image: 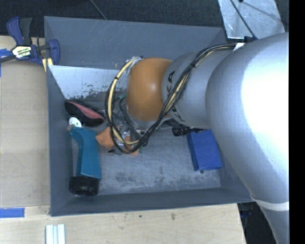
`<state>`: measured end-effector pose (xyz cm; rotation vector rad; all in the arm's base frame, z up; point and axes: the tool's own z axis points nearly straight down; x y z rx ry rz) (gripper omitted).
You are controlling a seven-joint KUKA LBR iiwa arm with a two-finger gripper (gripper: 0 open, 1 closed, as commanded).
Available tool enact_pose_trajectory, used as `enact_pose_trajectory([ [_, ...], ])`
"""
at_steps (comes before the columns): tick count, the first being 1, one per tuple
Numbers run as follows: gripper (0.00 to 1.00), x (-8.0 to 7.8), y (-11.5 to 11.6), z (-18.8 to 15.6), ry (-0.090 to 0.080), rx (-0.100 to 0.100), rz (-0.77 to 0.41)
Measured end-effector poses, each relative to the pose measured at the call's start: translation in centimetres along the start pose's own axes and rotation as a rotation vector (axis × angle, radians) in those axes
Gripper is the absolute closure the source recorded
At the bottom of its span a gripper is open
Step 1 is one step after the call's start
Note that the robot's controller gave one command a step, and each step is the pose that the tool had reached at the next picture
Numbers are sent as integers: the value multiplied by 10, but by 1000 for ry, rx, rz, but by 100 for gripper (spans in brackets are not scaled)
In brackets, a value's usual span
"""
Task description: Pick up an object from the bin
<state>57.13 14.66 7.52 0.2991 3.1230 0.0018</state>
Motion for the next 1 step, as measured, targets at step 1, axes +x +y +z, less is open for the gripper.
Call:
enact_pose_trajectory([
  [1,100,31,21,-131,2,0,-18],
])
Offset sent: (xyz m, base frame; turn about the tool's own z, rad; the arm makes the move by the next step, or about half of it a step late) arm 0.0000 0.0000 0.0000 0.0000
